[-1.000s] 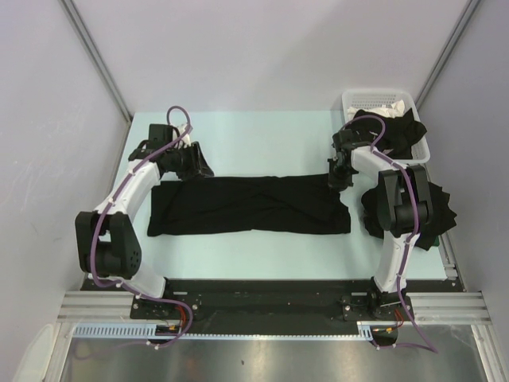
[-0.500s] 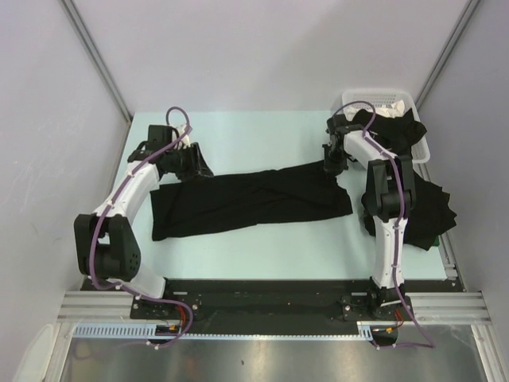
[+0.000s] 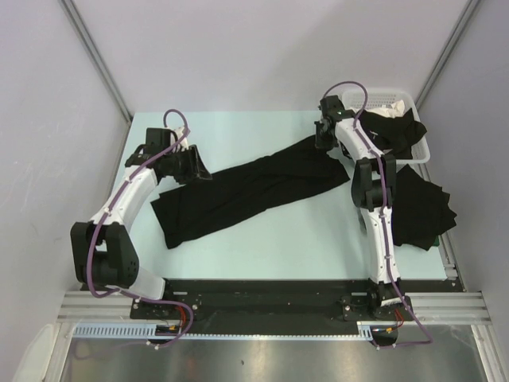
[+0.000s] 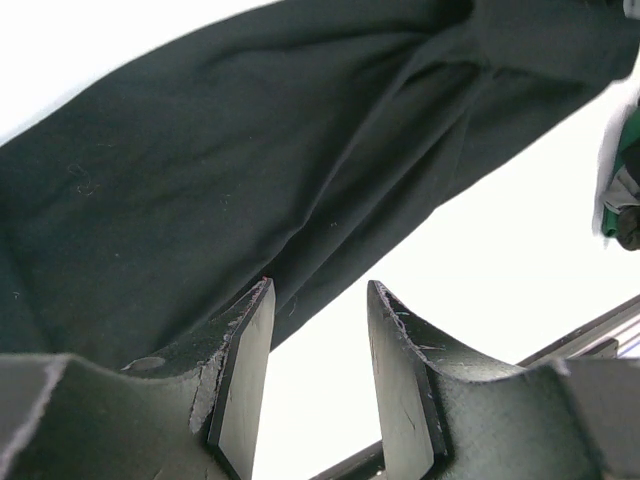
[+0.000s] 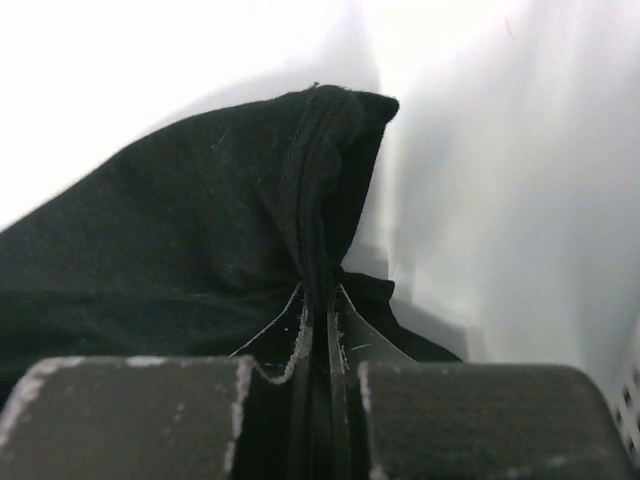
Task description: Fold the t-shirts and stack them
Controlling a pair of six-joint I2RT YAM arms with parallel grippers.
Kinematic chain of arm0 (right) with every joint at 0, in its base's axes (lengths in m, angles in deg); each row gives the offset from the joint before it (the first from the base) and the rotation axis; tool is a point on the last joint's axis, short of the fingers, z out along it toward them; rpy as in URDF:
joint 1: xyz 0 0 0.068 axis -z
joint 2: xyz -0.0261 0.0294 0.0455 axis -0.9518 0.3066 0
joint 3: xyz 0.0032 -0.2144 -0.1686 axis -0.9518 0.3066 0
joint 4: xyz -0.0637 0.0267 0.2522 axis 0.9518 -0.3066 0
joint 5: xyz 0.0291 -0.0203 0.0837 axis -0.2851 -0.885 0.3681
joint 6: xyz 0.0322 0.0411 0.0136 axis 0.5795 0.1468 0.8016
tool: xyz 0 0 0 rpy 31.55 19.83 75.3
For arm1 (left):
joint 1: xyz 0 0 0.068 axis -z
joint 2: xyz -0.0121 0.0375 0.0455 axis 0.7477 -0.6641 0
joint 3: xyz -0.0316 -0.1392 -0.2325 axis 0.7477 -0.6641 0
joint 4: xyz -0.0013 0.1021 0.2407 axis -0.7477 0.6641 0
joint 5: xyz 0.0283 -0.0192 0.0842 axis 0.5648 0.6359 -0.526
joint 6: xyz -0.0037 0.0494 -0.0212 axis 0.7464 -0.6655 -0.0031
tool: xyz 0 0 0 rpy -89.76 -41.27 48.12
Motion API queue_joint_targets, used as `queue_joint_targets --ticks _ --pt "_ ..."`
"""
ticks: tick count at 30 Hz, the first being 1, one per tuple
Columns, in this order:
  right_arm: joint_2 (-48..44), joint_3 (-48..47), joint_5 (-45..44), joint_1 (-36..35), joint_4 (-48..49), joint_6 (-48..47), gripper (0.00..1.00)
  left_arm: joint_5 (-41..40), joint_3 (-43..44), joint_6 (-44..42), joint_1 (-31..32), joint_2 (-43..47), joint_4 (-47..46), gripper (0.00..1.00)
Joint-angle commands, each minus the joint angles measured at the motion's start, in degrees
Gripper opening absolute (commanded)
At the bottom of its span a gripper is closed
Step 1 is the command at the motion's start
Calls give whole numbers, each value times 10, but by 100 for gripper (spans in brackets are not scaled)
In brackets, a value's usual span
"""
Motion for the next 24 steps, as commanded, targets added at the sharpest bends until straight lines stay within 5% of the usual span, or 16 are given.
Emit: queue_joint_targets --ticks 1,14,24 --pt "35 -89 34 -25 5 -8 0 0 -1 10 4 30 -1 47" --pt "48 -103 101 -49 125 25 0 -4 -16 12 4 58 10 47" --pt "65 -130 14 -28 105 3 0 -1 -42 11 4 80 17 48"
